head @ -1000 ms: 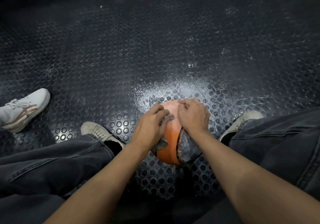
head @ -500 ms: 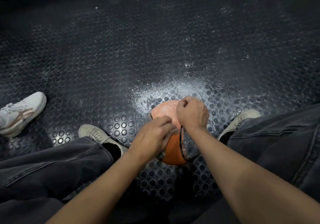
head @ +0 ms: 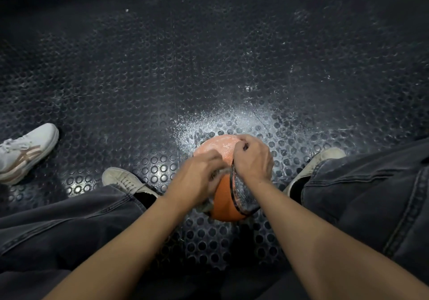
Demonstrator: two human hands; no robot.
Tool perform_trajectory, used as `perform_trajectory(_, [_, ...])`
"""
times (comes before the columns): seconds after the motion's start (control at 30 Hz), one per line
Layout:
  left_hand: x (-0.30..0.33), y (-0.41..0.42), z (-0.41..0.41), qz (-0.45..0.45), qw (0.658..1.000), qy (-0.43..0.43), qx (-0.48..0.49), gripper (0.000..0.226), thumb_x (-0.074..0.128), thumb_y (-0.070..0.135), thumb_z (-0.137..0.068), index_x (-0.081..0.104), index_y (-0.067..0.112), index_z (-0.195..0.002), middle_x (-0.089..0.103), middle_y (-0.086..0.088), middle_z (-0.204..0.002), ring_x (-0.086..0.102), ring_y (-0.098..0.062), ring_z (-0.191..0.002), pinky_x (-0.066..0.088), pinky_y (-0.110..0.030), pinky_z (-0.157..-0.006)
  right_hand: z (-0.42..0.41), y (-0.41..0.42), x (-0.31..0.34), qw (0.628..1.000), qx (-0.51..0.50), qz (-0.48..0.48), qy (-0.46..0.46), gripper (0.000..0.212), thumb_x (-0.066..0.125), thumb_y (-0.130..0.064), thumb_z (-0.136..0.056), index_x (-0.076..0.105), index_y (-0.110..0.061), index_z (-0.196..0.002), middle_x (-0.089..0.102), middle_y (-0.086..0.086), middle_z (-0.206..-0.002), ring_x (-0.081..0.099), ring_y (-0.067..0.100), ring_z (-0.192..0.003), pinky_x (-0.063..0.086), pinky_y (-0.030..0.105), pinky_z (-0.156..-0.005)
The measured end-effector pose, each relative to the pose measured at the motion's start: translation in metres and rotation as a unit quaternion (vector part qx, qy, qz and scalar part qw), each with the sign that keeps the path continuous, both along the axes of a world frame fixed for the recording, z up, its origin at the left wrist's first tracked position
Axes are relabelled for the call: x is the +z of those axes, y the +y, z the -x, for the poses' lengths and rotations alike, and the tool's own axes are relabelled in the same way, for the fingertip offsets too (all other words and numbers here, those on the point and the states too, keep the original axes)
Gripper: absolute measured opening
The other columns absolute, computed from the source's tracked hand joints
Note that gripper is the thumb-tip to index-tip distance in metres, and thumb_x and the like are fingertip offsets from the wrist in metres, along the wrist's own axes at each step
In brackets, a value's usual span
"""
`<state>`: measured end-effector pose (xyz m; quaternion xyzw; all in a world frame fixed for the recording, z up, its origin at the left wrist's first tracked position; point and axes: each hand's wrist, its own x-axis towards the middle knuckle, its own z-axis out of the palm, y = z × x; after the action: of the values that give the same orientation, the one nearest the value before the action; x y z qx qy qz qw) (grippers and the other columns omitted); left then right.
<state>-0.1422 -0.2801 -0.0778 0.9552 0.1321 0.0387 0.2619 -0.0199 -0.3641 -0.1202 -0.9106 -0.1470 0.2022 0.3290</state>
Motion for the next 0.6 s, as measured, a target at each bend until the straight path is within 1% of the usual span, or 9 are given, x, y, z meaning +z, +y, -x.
perform_trajectory(0.03, [0.003, -0.005, 0.010, 0.011, 0.999, 0.009, -0.029, 0.025, 0.055, 0.032, -0.092, 0.071, 0.017, -0.103, 0.062, 0.007, -0.097, 0.060, -0.010, -0.078, 0.053, -0.022, -0.070, -0.001, 0.000, 0.000, 1.000, -0.005, 0.010, 0.003, 0.030, 0.043, -0.032, -0.102, 0.066, -0.025, -0.121, 0.067, 0.000, -0.117, 0.058, 0.017, -0.099, 0.050, 0.041, -0.094])
perform_trajectory(0.1, [0.005, -0.006, 0.008, 0.007, 0.999, 0.019, -0.041, 0.020, 0.059, 0.027, -0.092, 0.071, 0.016, -0.102, 0.063, 0.005, -0.096, 0.059, -0.010, -0.076, 0.052, -0.022, -0.068, -0.003, -0.001, 0.001, 1.000, -0.001, 0.023, 0.009, 0.033, 0.043, -0.033, -0.102, 0.065, -0.023, -0.124, 0.066, 0.002, -0.118, 0.055, 0.016, -0.096, 0.048, 0.035, -0.089])
perform_trajectory(0.23, [0.002, 0.003, -0.022, -0.012, 0.999, -0.011, 0.044, 0.017, 0.063, 0.024, -0.090, 0.072, 0.013, -0.099, 0.062, 0.003, -0.096, 0.060, -0.014, -0.078, 0.054, -0.032, -0.070, -0.002, 0.001, 0.002, 1.000, -0.006, 0.021, 0.017, 0.034, 0.042, -0.033, -0.102, 0.065, -0.027, -0.127, 0.066, 0.001, -0.123, 0.058, 0.018, -0.101, 0.050, 0.040, -0.092])
perform_trajectory(0.3, [0.001, -0.002, -0.008, 0.002, 1.000, -0.012, 0.004, 0.021, 0.059, 0.029, -0.091, 0.072, 0.015, -0.101, 0.062, 0.005, -0.097, 0.059, -0.012, -0.079, 0.054, -0.029, -0.070, -0.003, 0.000, 0.001, 1.000, -0.019, 0.013, 0.022, 0.033, 0.043, -0.031, -0.102, 0.066, -0.029, -0.124, 0.067, -0.001, -0.121, 0.059, 0.017, -0.097, 0.052, 0.040, -0.090])
perform_trajectory(0.4, [0.007, -0.010, 0.013, 0.014, 0.997, 0.021, -0.072, 0.025, 0.054, 0.032, -0.092, 0.071, 0.018, -0.103, 0.064, 0.004, -0.098, 0.061, -0.013, -0.080, 0.052, -0.026, -0.067, -0.007, -0.002, -0.001, 1.000, 0.001, 0.006, 0.021, 0.031, 0.044, -0.029, -0.102, 0.069, -0.029, -0.120, 0.069, -0.002, -0.113, 0.058, 0.014, -0.085, 0.052, 0.033, -0.080])
perform_trajectory(0.43, [0.006, -0.007, 0.006, 0.003, 0.998, 0.014, -0.066, 0.024, 0.055, 0.032, -0.092, 0.072, 0.017, -0.101, 0.064, 0.003, -0.096, 0.061, -0.014, -0.078, 0.052, -0.027, -0.065, -0.006, -0.002, 0.000, 1.000, 0.016, 0.007, 0.019, 0.031, 0.044, -0.028, -0.102, 0.069, -0.028, -0.120, 0.069, -0.002, -0.111, 0.056, 0.013, -0.083, 0.051, 0.031, -0.077])
perform_trajectory(0.5, [0.005, 0.000, -0.015, -0.016, 1.000, -0.008, 0.004, 0.019, 0.062, 0.029, -0.091, 0.072, 0.014, -0.097, 0.063, 0.001, -0.093, 0.061, -0.017, -0.075, 0.052, -0.032, -0.063, -0.004, -0.001, 0.002, 0.999, 0.030, 0.009, 0.016, 0.031, 0.044, -0.028, -0.102, 0.069, -0.028, -0.120, 0.069, -0.001, -0.111, 0.054, 0.012, -0.085, 0.049, 0.031, -0.078])
perform_trajectory(0.57, [-0.001, 0.005, -0.020, -0.013, 0.999, -0.012, 0.048, 0.018, 0.063, 0.027, -0.091, 0.072, 0.013, -0.098, 0.062, 0.001, -0.094, 0.061, -0.018, -0.076, 0.054, -0.036, -0.067, -0.001, 0.001, 0.002, 1.000, 0.025, 0.010, 0.009, 0.031, 0.044, -0.028, -0.101, 0.069, -0.029, -0.119, 0.067, -0.001, -0.116, 0.052, 0.013, -0.092, 0.048, 0.034, -0.086])
perform_trajectory(0.6, [-0.002, 0.003, -0.013, -0.009, 0.999, -0.011, 0.033, 0.019, 0.061, 0.029, -0.092, 0.072, 0.015, -0.099, 0.062, 0.003, -0.095, 0.061, -0.015, -0.077, 0.055, -0.034, -0.069, 0.000, 0.002, 0.002, 1.000, 0.022, 0.011, 0.007, 0.031, 0.044, -0.028, -0.101, 0.069, -0.029, -0.118, 0.066, -0.001, -0.116, 0.053, 0.014, -0.095, 0.048, 0.037, -0.090])
